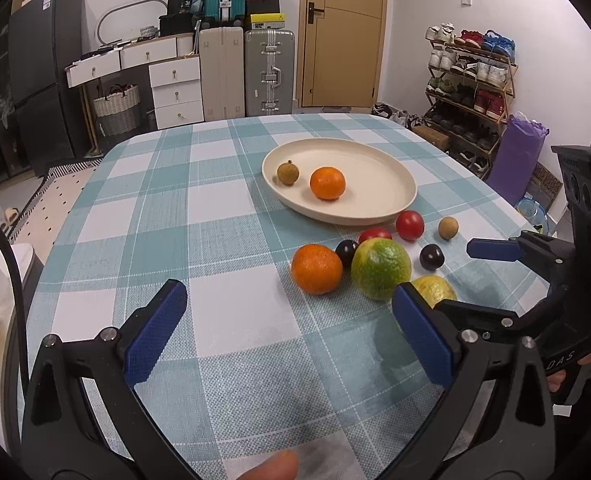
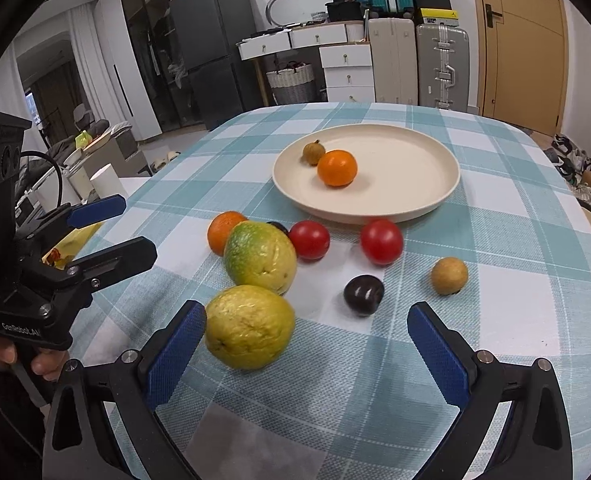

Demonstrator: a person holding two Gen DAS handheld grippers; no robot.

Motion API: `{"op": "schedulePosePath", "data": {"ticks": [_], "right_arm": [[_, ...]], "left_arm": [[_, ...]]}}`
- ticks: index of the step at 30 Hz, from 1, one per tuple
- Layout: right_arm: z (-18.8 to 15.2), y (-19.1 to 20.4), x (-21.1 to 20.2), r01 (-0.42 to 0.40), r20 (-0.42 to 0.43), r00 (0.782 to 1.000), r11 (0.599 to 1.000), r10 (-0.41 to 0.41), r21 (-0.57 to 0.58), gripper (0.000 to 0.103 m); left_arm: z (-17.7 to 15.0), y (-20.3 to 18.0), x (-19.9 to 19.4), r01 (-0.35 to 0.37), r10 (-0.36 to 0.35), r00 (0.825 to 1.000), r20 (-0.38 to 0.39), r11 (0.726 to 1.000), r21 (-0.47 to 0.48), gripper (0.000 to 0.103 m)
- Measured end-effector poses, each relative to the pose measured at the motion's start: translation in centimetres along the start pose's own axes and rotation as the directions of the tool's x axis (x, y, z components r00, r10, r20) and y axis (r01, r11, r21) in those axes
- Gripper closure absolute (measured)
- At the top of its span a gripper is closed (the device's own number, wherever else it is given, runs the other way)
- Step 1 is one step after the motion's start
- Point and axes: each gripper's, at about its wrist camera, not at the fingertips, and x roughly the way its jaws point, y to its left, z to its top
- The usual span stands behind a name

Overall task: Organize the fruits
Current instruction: 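Withdraw both tools from the plate back toward the loose fruits, then grasp the yellow pomelo with the right tool while the left tool grasps the green citrus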

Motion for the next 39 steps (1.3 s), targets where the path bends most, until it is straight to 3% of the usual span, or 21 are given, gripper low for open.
{"op": "schedulePosePath", "data": {"ticks": [14, 18, 25, 30, 39], "right_arm": [[-0.8, 1.4, 1.2, -0.117, -0.082, 0.99, 0.993, 0.116, -0.017, 0.002], [-0.8, 1.5, 1.3, -0.126, -0.086, 0.988, 0.992, 0.125, -0.01, 0.015], [-0.8, 1.7, 1.4, -0.154, -0.09, 0.984, 0.988, 0.152, -0.011, 0.029], [-0.8, 1.7, 1.5, -0.155, -0.097, 0.983, 0.988, 0.154, -0.006, 0.048], [-0.8, 1.6, 1.3, -0.157, -0.096, 0.983, 0.988, 0.156, -0.007, 0.05]], "left_arm": [[-0.6, -0.3, 1.3, 0.01, -0.01, 0.999, -0.034, 1.0, -0.006, 0.001], [-0.6, -0.5, 1.4, 0.015, -0.015, 0.999, -0.037, 1.0, -0.005, 0.001], [-0.6, -0.8, 1.4, 0.021, -0.021, 0.999, -0.039, 1.0, 0.0, 0.001], [-0.6, -1.1, 1.4, 0.021, -0.021, 0.999, -0.041, 1.0, 0.005, 0.001], [-0.6, -1.1, 1.4, 0.024, -0.024, 0.999, -0.041, 1.0, 0.005, 0.001]]}}
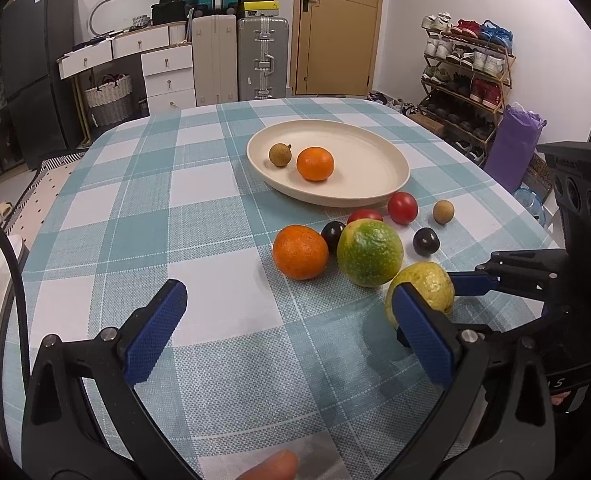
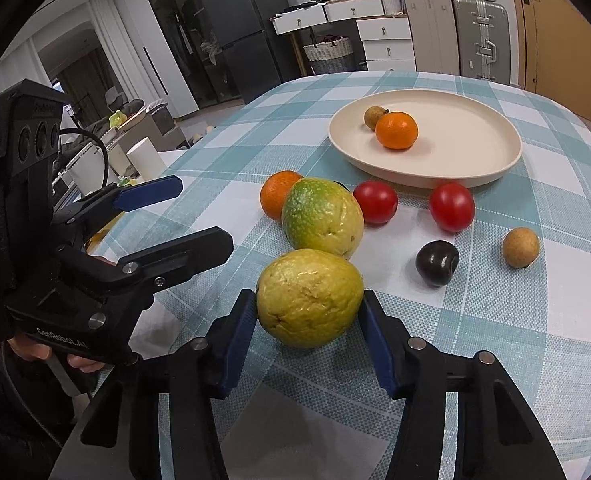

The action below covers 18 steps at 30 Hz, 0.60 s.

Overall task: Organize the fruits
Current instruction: 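Grasp the yellow pomelo with the right tool while the left tool grasps the green citrus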

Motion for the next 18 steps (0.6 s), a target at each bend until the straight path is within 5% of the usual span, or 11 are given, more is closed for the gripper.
{"op": "schedulePosePath", "data": {"ticks": [18], "right_arm": [[0.9, -2.2, -3.8, 0.046, 0.123, 0.991, 0.998, -0.052, 0.05, 0.05]], "left_arm": [[0.1, 0.0, 0.2, 0.012, -0.012, 1.0, -0.003, 1.0, -0.027, 0.001]]}}
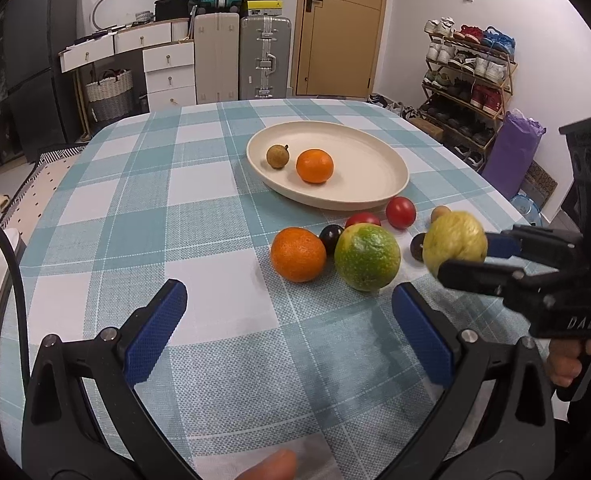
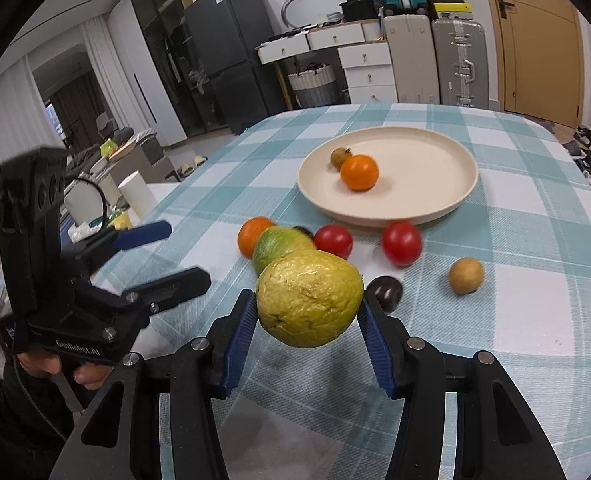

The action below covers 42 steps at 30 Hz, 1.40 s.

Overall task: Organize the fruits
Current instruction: 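Grasp the yellow pomelo with the right tool while the left tool grasps the green citrus, then carry the pomelo and green citrus onto the plate and open both tools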

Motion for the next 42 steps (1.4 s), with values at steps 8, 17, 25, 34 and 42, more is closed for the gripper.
{"op": "schedulePosePath", "data": {"ticks": [8, 17, 25, 34, 42], "right_arm": [[0.6, -1.7, -1.4, 0.033, 0.03, 0.999, 0.999, -0.034, 0.038, 0.05], [0.8, -3.0, -1.9, 0.049, 0.039, 0.998, 0.997, -0.052, 0.065, 0.05], [0.8, -3.3, -2.4, 0.054, 0.05, 0.997, 0.996, -0.058, 0.078, 0.05], [1.0, -3.4, -2.6, 0.053, 0.058, 0.997, 0.996, -0.057, 0.075, 0.05], [1.0, -3.6, -2.3, 0.047, 0.051, 0.997, 0.996, -0.052, 0.079, 0.05]], "left_arm": [[0.2, -2.3, 1.8, 0.046, -0.044, 0.998, -0.045, 0.998, 0.039, 0.006], [0.7, -4.1, 3.6, 0.127, -0.122, 0.988, -0.098, 0.99, 0.054, 0.041], [1.8, -4.7, 4.3, 0.135, -0.129, 0.987, -0.1, 0.989, 0.059, 0.041], [2.0, -5.9, 5.2, 0.127, -0.115, 0.988, -0.105, 0.986, 0.112, 0.045], [1.9, -5.6, 5.8, 0.13, -0.119, 0.987, -0.111, 0.987, 0.099, 0.057]]}}
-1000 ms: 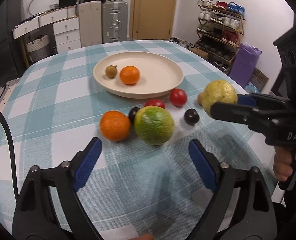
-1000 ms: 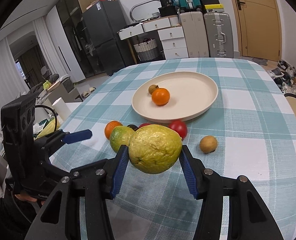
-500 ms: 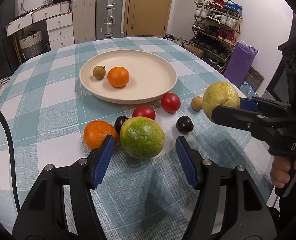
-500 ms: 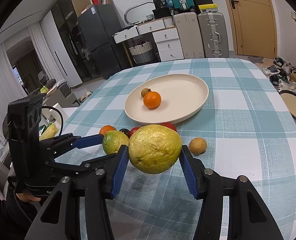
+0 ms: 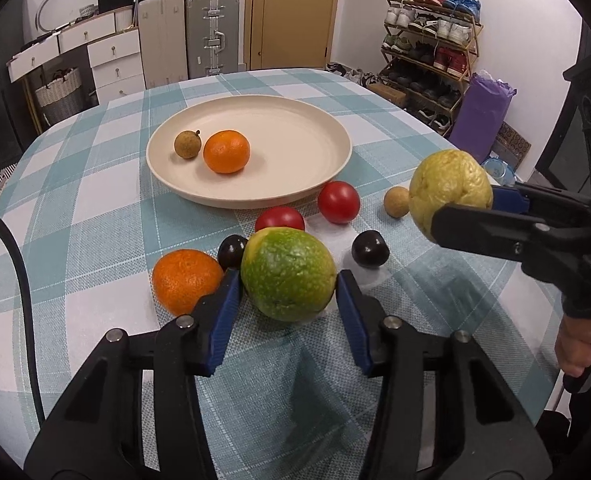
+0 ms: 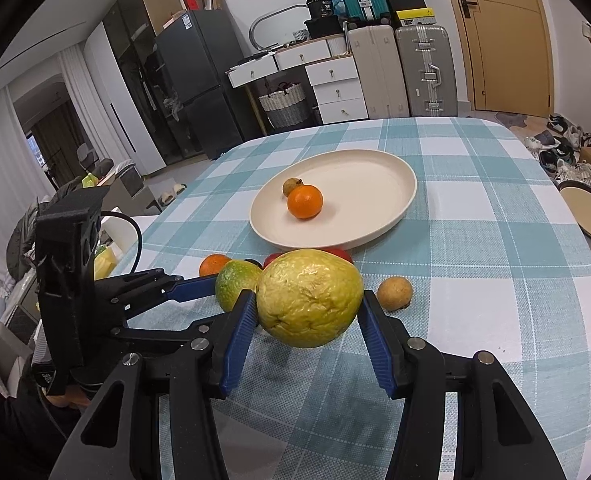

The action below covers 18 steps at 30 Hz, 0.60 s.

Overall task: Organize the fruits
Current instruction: 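Carry the pomelo and green citrus onto the plate and open both tools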

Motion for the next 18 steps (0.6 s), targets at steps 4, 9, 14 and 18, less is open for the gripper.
{"op": "schedulePosePath", "data": {"ticks": [4, 9, 14, 18], "right_arm": [[0.0, -0.1, 0.1, 0.001, 0.0, 1.0, 1.0, -0.001, 0.002, 0.05], [-0.1, -0.1, 0.1, 0.002, 0.003, 1.0, 1.0, -0.002, 0.001, 0.05], [-0.2, 0.1, -0.1, 0.003, 0.024, 1.0, 1.0, -0.003, -0.003, 0.05], [-0.1, 0.1, -0.3, -0.002, 0.04, 0.999, 1.0, 0.002, 0.001, 0.05]], "left_arm": [[0.0, 0.3, -0.4, 0.003, -0.003, 1.0, 0.027, 1.0, -0.01, 0.058], [0.1, 0.5, -1.2, 0.013, -0.012, 0.998, 0.062, 1.0, -0.017, 0.058], [0.4, 1.0, -2.3, 0.007, -0.005, 0.994, 0.106, 1.0, -0.023, 0.058], [0.8, 1.9, -3.1, 0.001, 0.006, 0.991, 0.132, 0.999, -0.048, 0.058]]}}
